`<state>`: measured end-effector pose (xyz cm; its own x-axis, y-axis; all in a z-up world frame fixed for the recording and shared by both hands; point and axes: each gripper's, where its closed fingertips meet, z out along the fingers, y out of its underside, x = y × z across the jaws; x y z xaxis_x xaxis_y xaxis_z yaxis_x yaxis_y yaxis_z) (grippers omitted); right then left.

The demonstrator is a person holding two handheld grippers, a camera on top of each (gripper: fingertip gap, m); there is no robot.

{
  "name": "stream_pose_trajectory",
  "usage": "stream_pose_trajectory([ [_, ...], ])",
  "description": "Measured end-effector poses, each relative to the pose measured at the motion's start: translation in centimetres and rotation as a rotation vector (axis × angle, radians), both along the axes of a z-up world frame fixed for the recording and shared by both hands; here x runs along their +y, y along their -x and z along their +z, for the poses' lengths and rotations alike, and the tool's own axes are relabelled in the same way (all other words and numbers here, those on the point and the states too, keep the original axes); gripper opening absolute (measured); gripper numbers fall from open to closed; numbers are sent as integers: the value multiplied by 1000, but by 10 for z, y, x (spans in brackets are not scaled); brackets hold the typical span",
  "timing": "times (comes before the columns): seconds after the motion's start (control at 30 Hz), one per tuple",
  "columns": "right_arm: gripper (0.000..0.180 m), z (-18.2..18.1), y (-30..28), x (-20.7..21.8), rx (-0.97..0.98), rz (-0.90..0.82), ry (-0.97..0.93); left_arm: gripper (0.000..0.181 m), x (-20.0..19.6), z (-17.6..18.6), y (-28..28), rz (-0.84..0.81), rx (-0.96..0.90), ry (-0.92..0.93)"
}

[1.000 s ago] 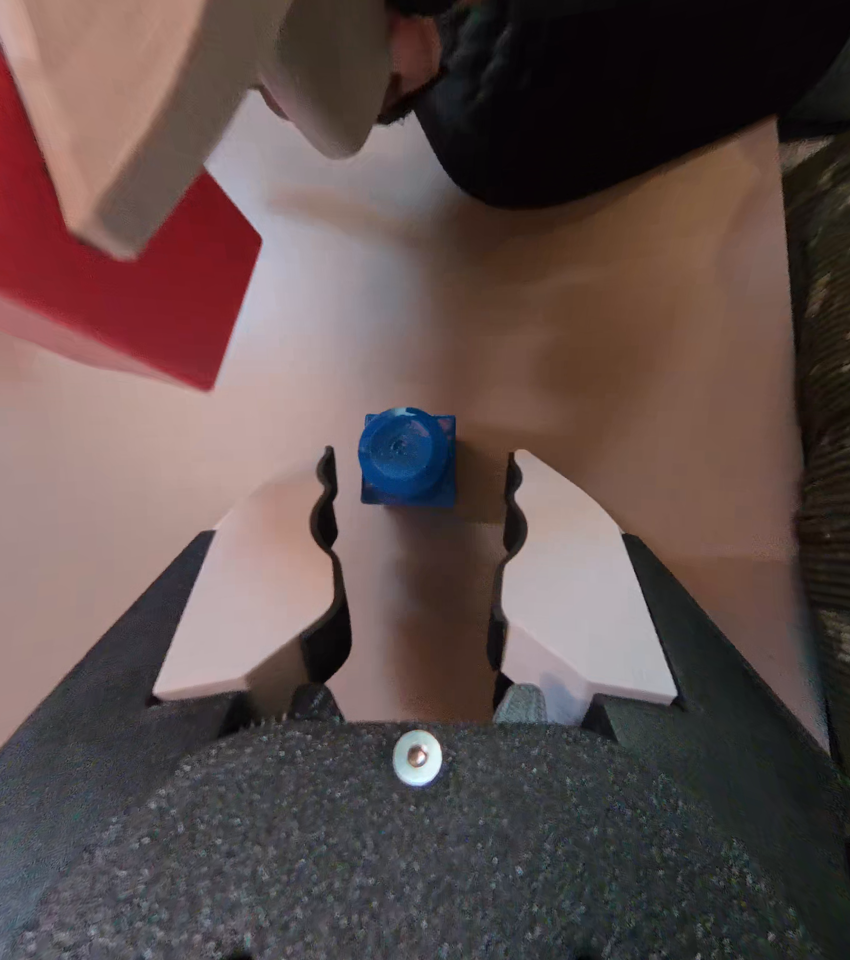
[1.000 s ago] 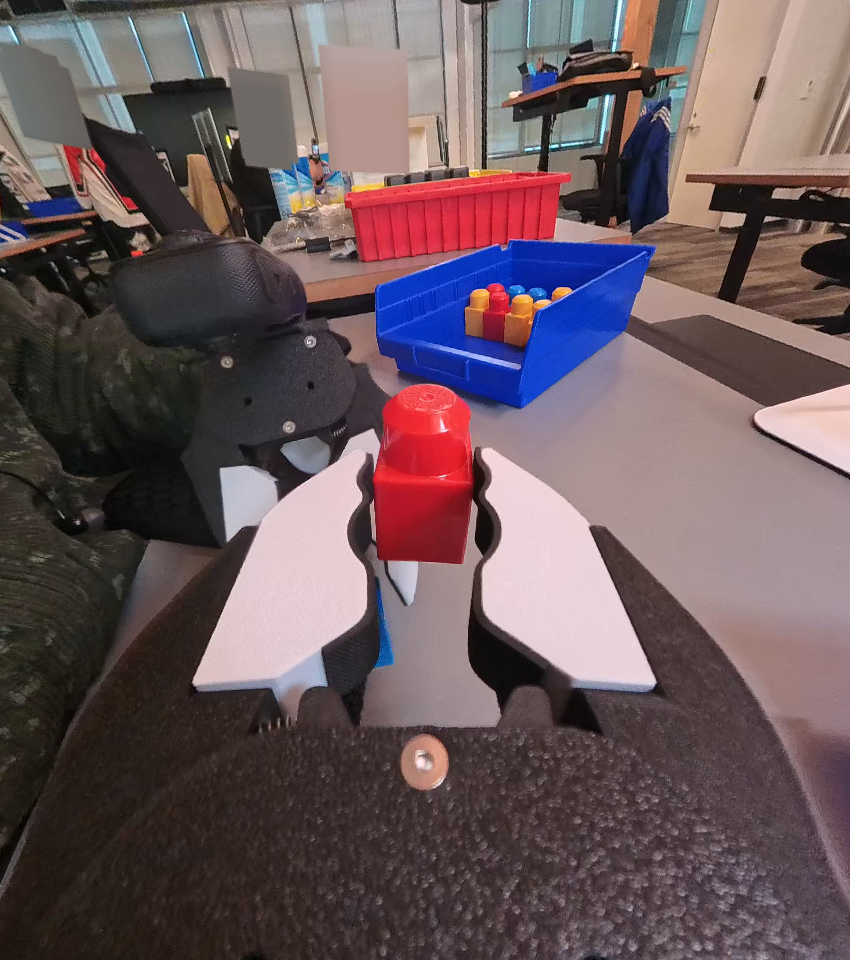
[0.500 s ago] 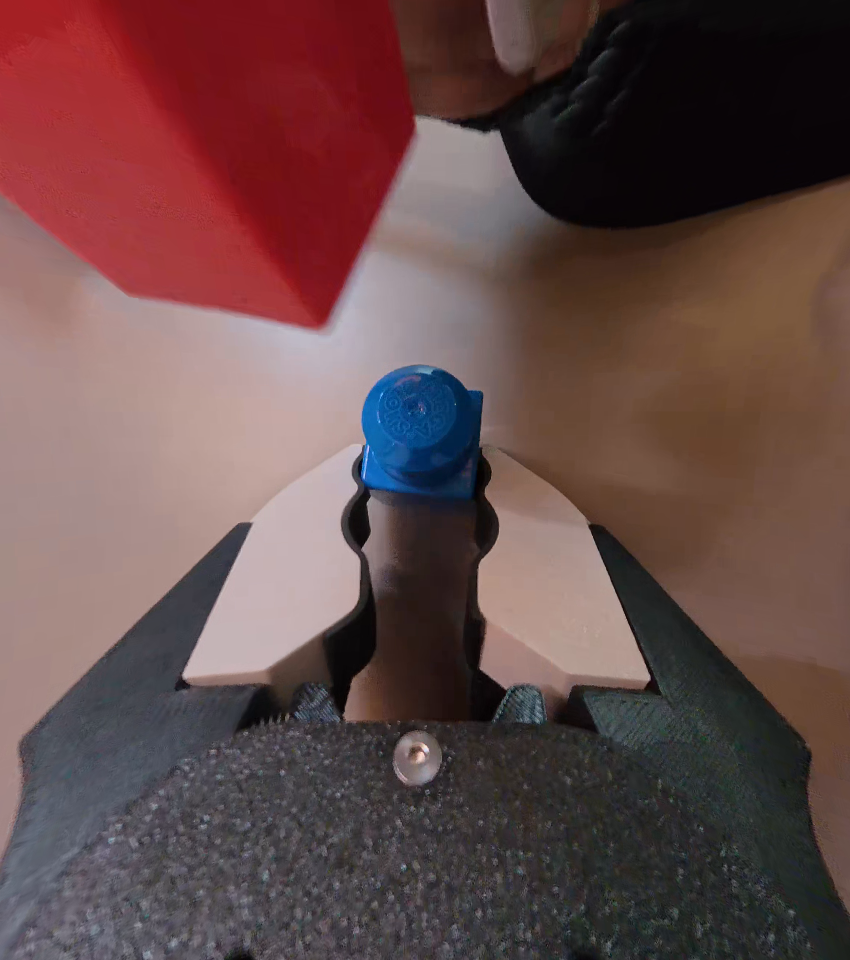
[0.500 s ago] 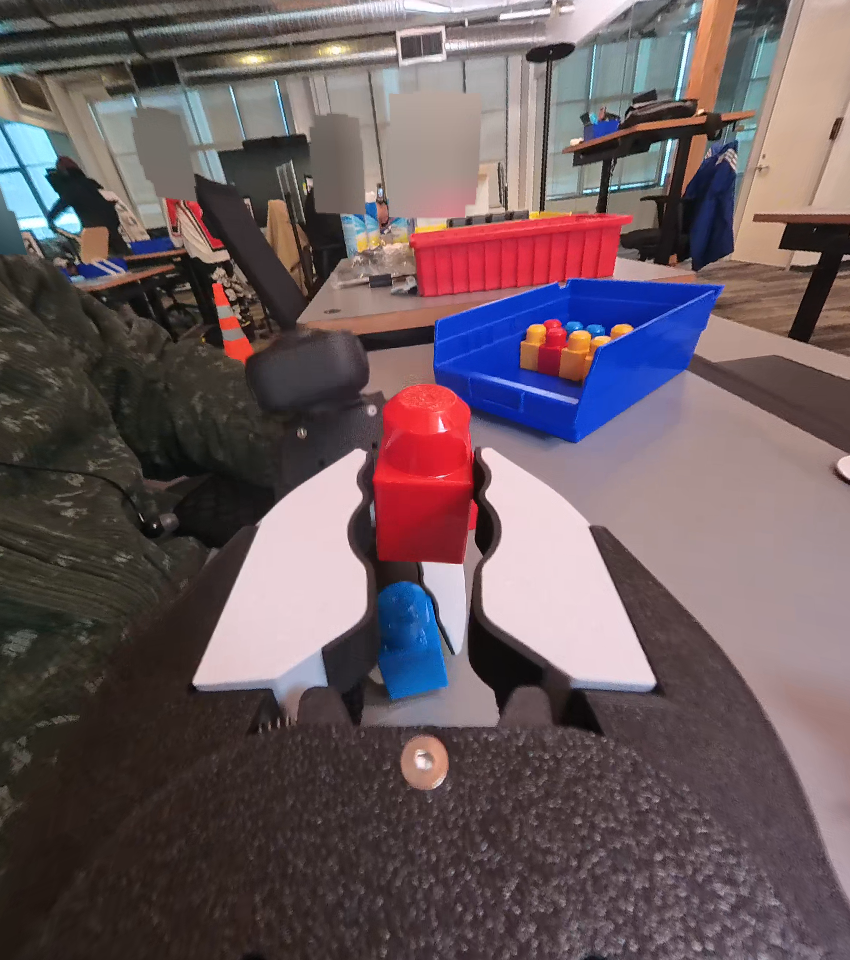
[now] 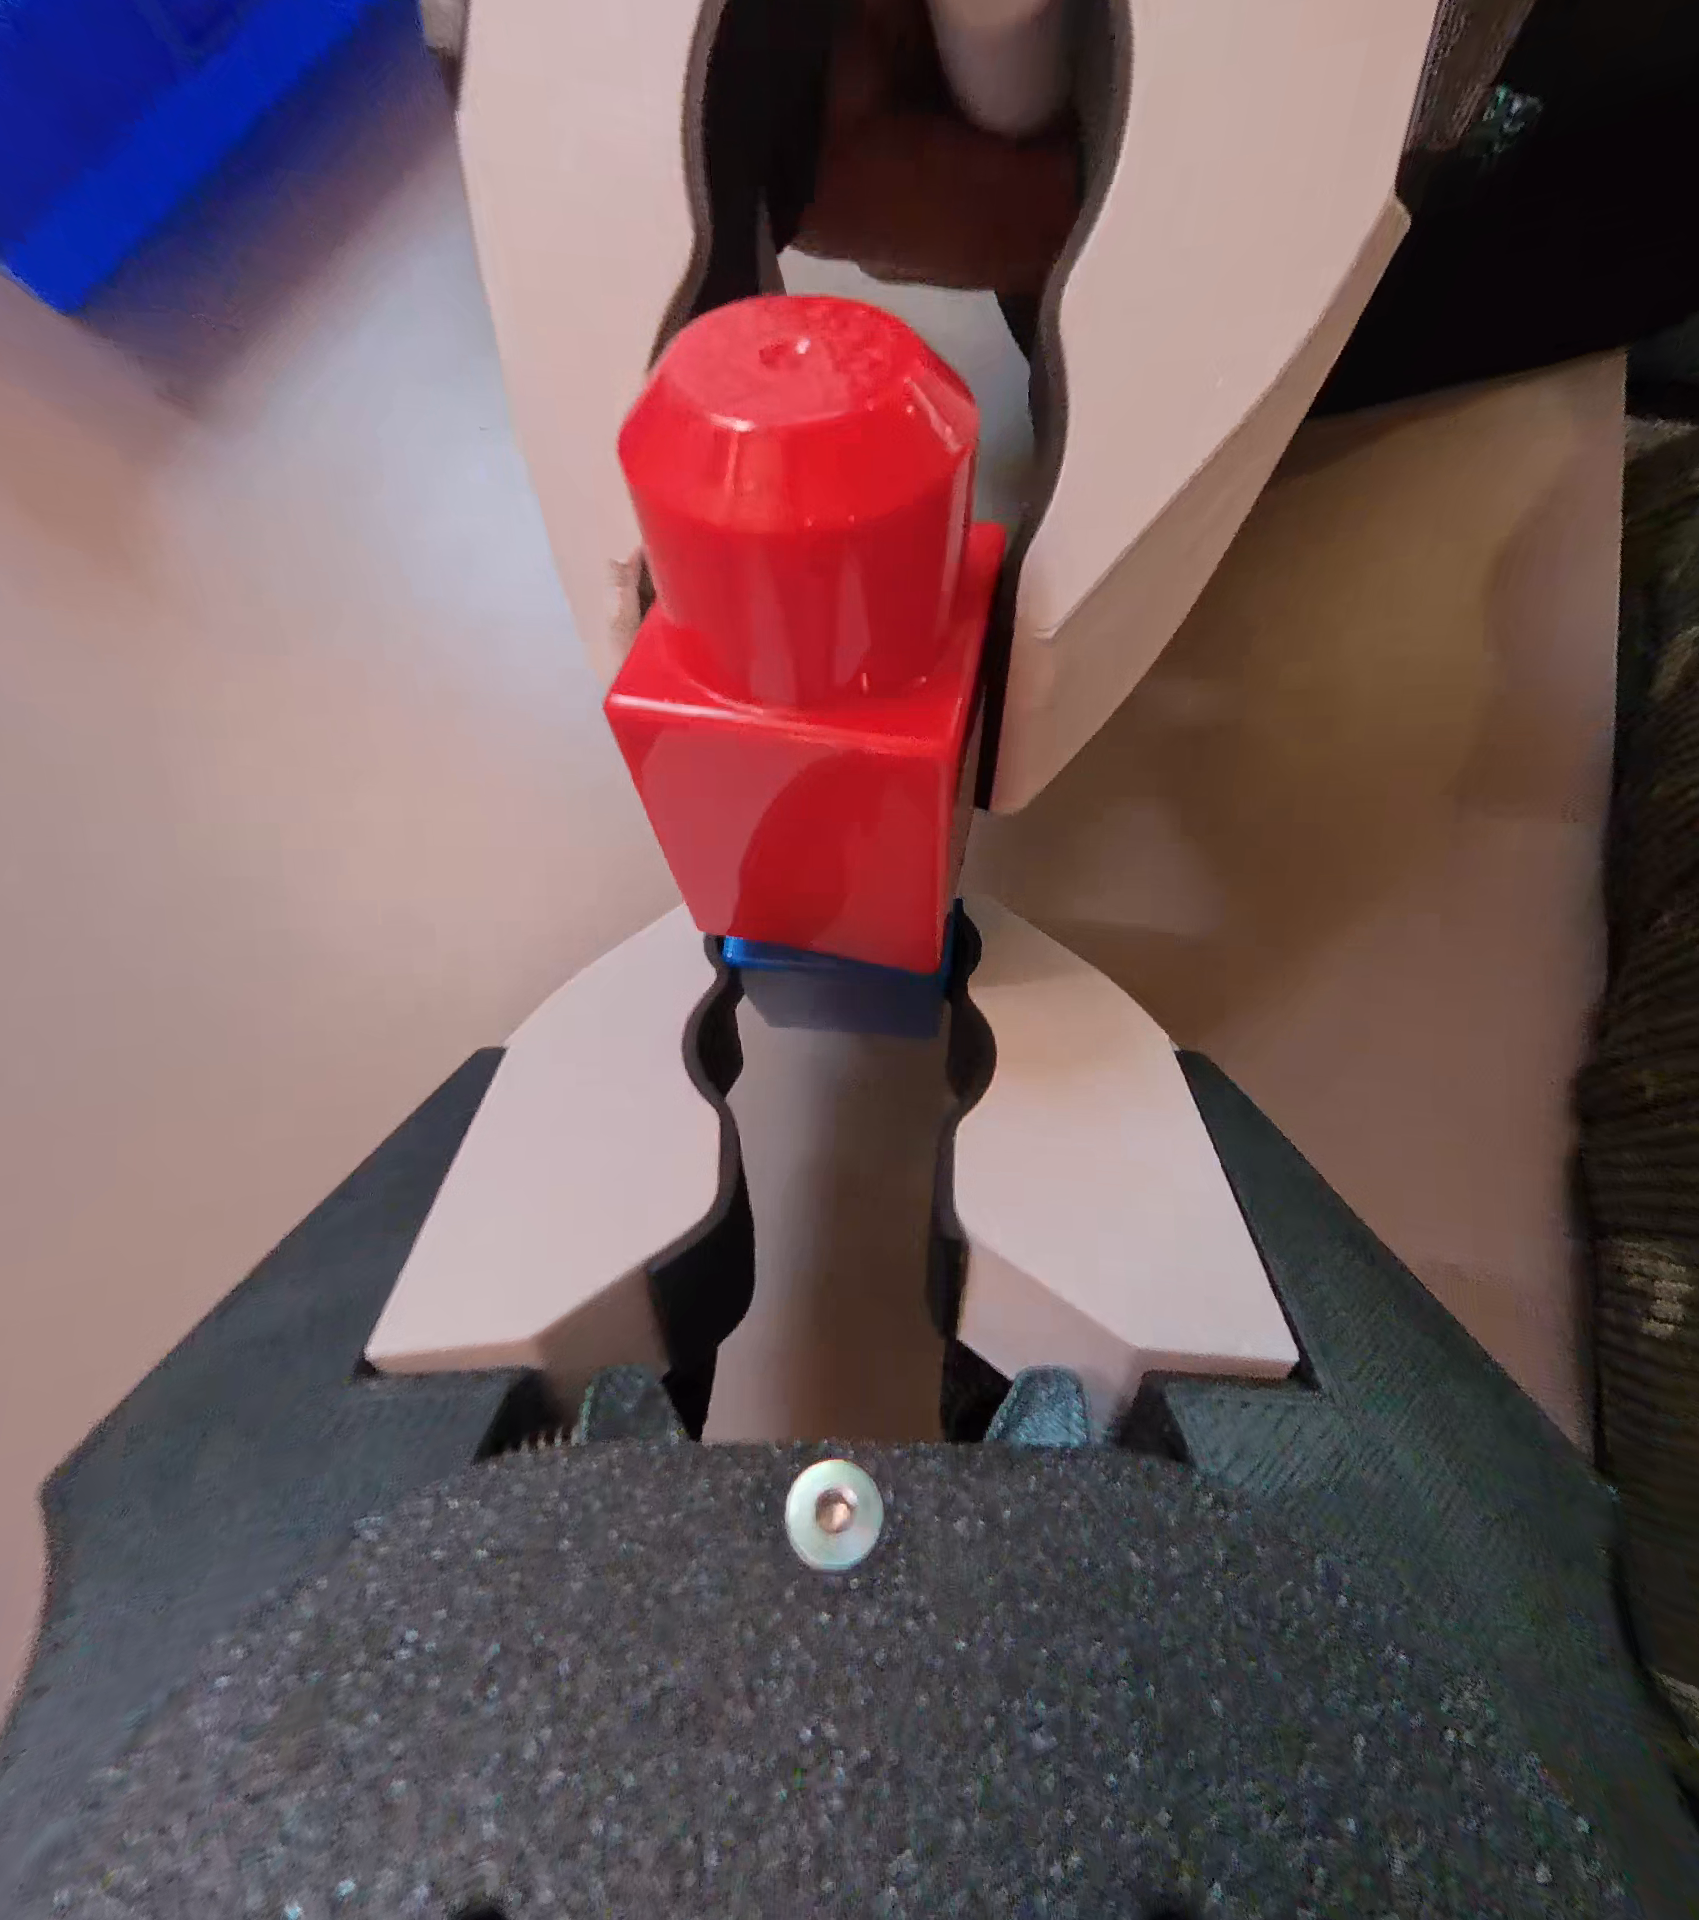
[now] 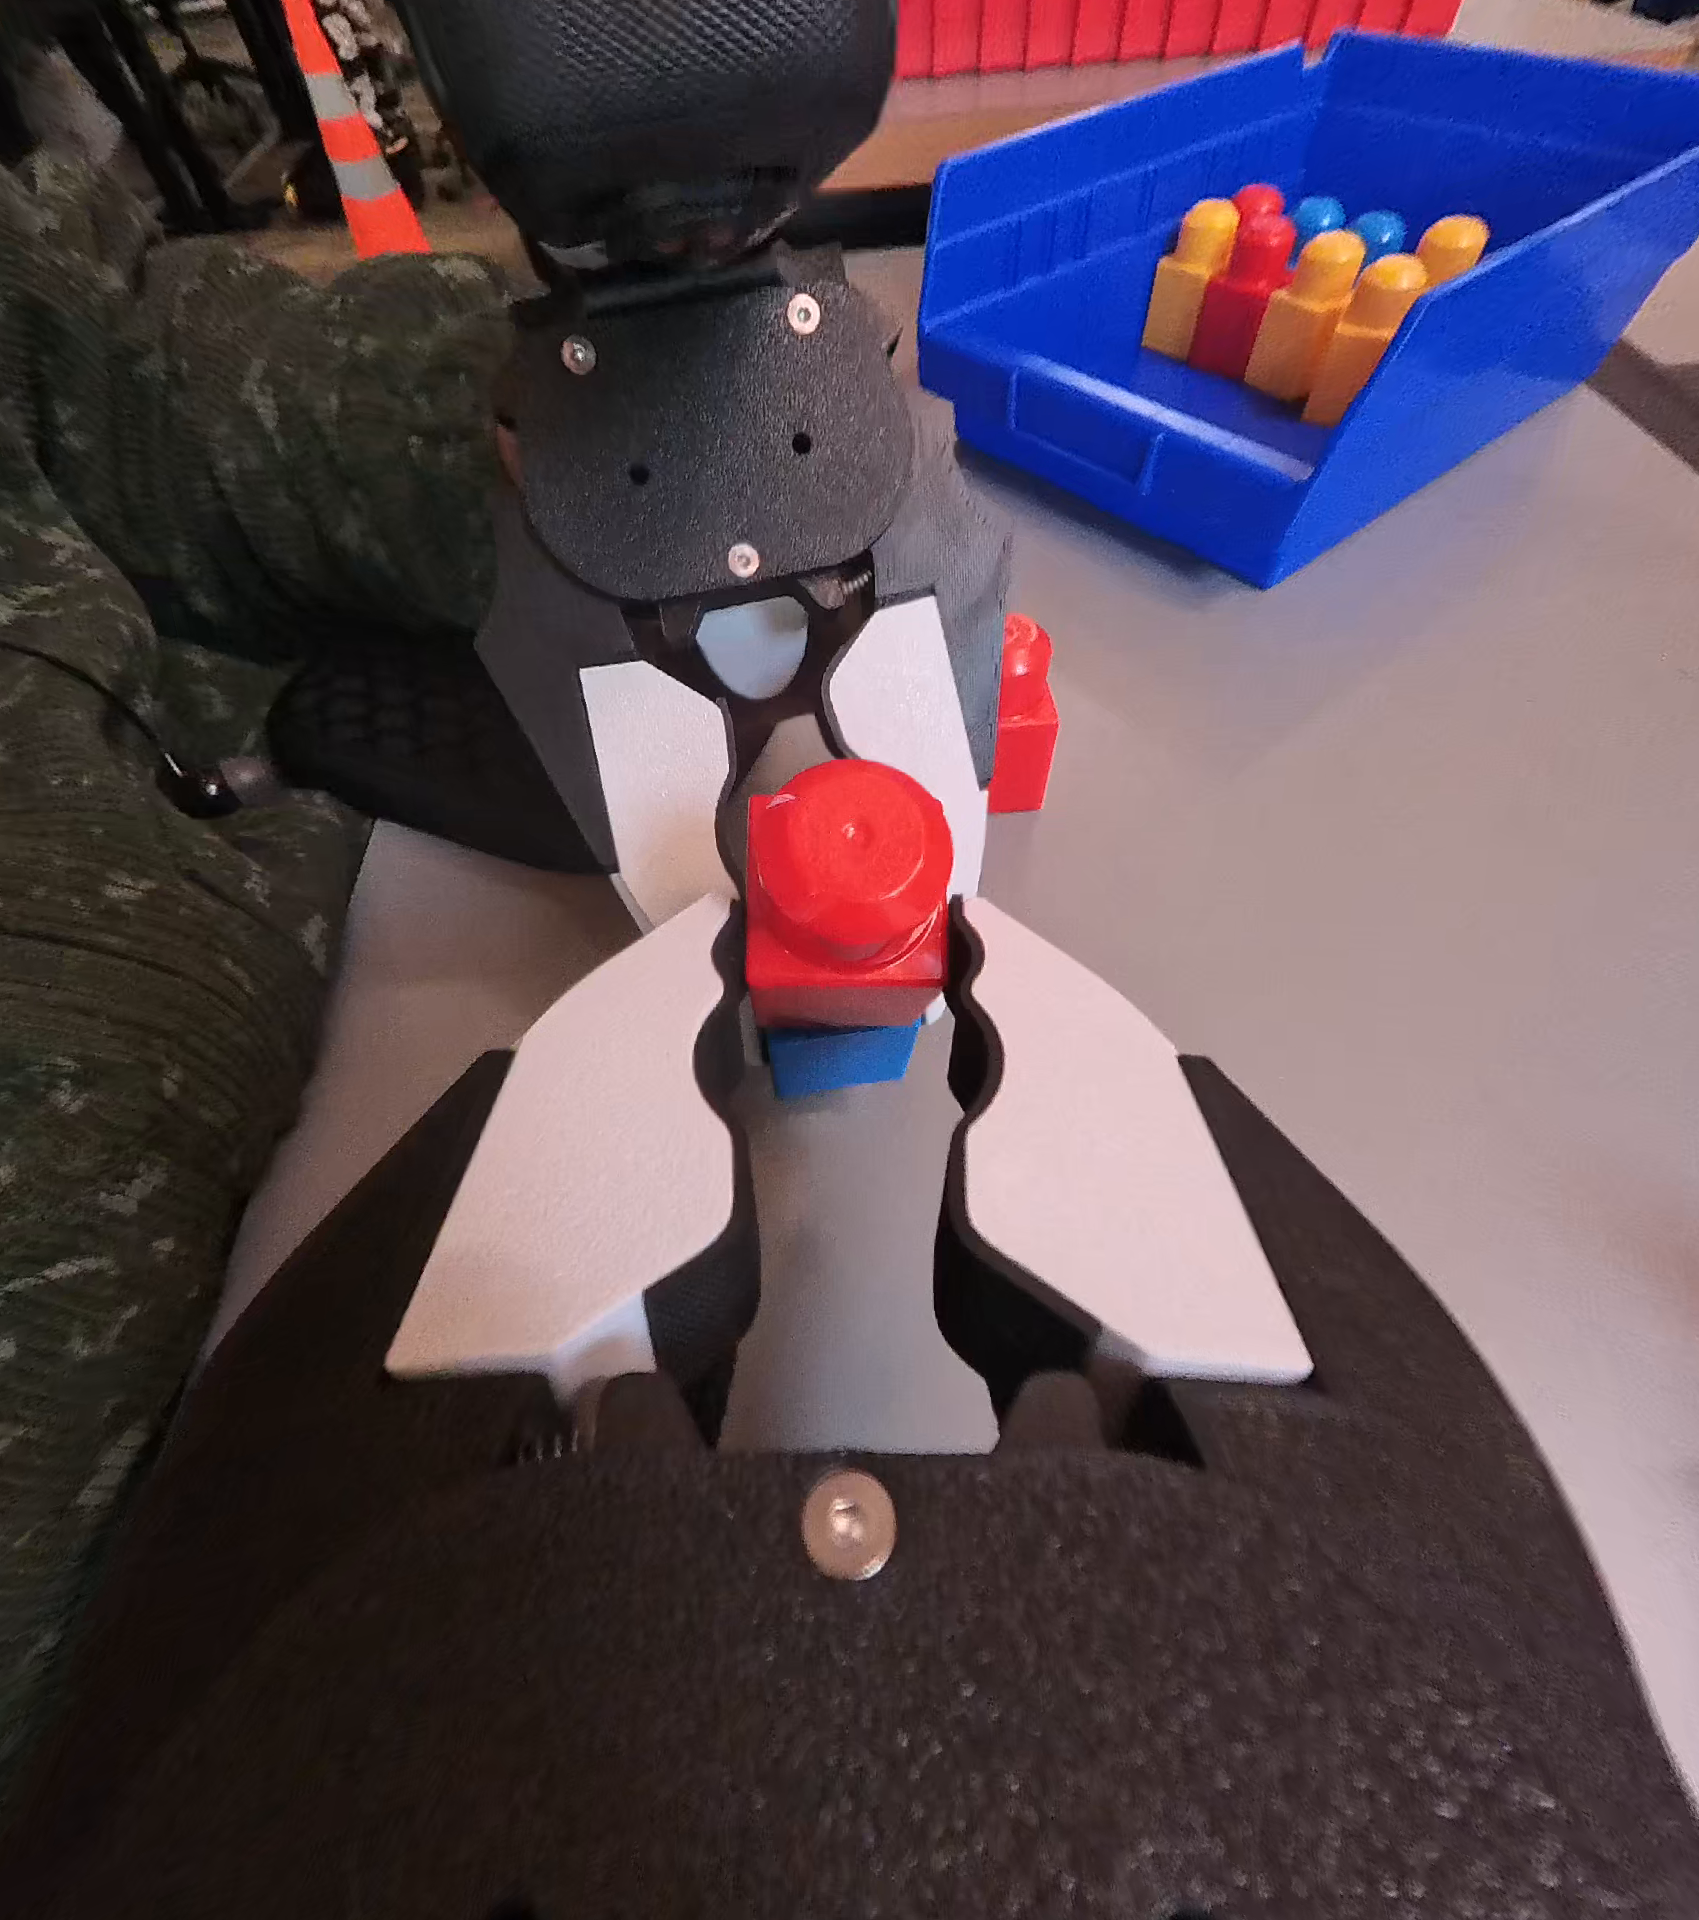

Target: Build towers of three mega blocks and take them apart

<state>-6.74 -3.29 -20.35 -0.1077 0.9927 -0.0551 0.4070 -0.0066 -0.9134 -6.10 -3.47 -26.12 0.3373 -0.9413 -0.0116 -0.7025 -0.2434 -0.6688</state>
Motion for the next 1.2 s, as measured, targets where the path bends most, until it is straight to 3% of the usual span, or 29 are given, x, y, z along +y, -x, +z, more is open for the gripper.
stream_pose_trajectory([
  [0.27, 36, -28, -10, -8, -199, 64, -83, 36, -9, -6, 4, -63, 91, 2],
  [0.63, 36, -28, -8, -22, -198, 138, -142, 36, -22, -11, 2, -130, 107, 32],
  [1.2, 37, -23, -8, -12, -200, 46, -118, 36, -9, -7, 1, -34, 82, -19],
])
